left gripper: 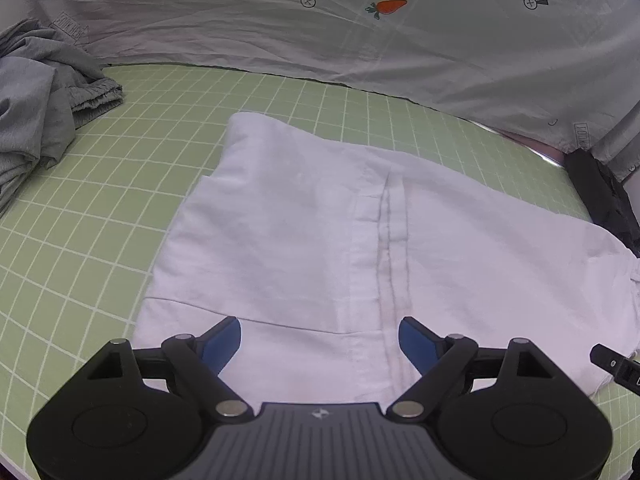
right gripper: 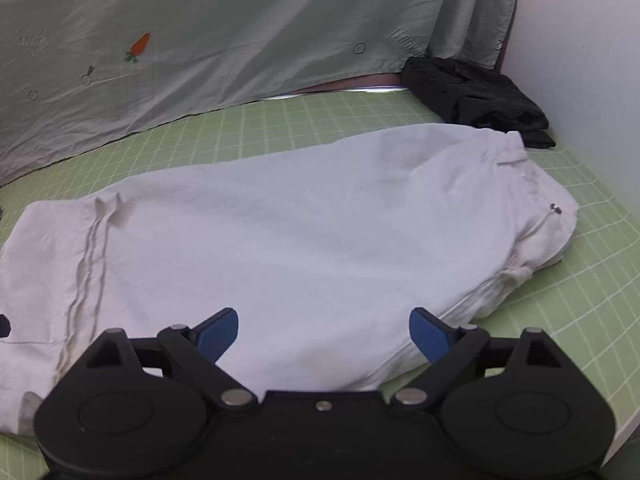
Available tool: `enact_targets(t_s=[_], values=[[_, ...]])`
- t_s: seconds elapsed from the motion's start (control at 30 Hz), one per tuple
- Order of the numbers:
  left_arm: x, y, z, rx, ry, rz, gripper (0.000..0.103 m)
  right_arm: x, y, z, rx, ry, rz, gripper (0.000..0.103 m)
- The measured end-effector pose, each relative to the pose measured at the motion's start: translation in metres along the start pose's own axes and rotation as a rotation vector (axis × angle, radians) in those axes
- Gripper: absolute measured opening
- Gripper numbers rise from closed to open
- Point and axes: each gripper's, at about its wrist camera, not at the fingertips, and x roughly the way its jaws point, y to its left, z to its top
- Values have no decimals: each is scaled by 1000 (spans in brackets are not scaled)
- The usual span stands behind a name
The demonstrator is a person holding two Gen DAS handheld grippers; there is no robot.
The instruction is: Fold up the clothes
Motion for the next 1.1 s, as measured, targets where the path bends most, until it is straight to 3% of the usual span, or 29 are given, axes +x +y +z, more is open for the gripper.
enact_targets(t_s=[0.1, 0.2, 0.3, 0.43, 0.5, 0.7, 0.93, 1.1], values=[[-1, -19, -7, -25, -4, 26, 92, 14, -41, 7, 25, -6, -44, 102], [0, -33, -16, -56, -11, 39, 100, 28, -84, 11, 58, -15, -80, 103], [4, -46, -22, -74, 10, 73, 101, 40, -126, 14, 104, -30, -108, 103], [5, -53, -27, -105, 34, 116, 102, 60, -174, 19, 217, -15, -103, 103], [4, -56, -28, -107, 36, 141, 102, 73, -190, 22, 273, 11, -37, 103], [3, -62, -25, -109, 42, 206, 103, 101, -201, 30, 351, 30, -1, 103], [7, -66, -23, -102, 55, 224, 103, 113, -194, 35, 264, 34, -52, 103], [2, -64, -24, -109, 35, 228, 103, 113, -201, 38, 330, 57, -44, 102]])
